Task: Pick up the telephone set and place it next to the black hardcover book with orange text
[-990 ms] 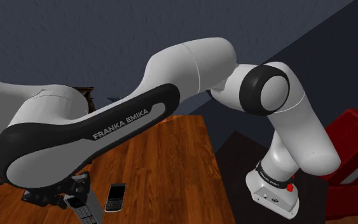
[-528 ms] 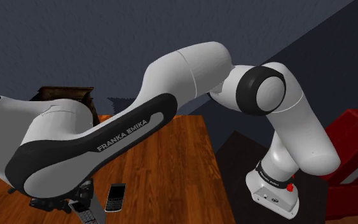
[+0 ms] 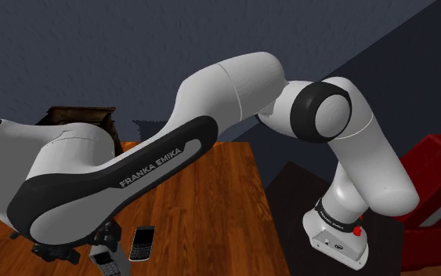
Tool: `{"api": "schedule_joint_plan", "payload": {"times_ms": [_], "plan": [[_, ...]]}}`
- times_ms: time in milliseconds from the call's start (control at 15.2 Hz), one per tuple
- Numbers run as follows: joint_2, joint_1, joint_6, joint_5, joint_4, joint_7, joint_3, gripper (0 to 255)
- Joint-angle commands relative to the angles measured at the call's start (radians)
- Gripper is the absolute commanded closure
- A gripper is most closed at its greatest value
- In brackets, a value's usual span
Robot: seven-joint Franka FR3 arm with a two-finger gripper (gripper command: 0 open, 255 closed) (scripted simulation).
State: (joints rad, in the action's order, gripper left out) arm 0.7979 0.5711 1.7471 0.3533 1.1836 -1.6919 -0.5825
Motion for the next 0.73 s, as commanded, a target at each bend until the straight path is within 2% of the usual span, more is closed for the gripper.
{"api": "schedule_joint_plan", "payload": {"times_ms": [0, 198, 462, 660], "plan": [[0.0, 0.0, 0.0, 0.0, 0.0, 0.0, 0.0, 0], [0.0, 0.0, 0.0, 0.0, 0.0, 0.0, 0.0, 0], [0.01, 0.036, -0.135, -0.005, -0.156, 0.018, 0.0, 0], [0.01, 0.036, -0.135, -0.005, -0.156, 0.018, 0.0, 0]]}}
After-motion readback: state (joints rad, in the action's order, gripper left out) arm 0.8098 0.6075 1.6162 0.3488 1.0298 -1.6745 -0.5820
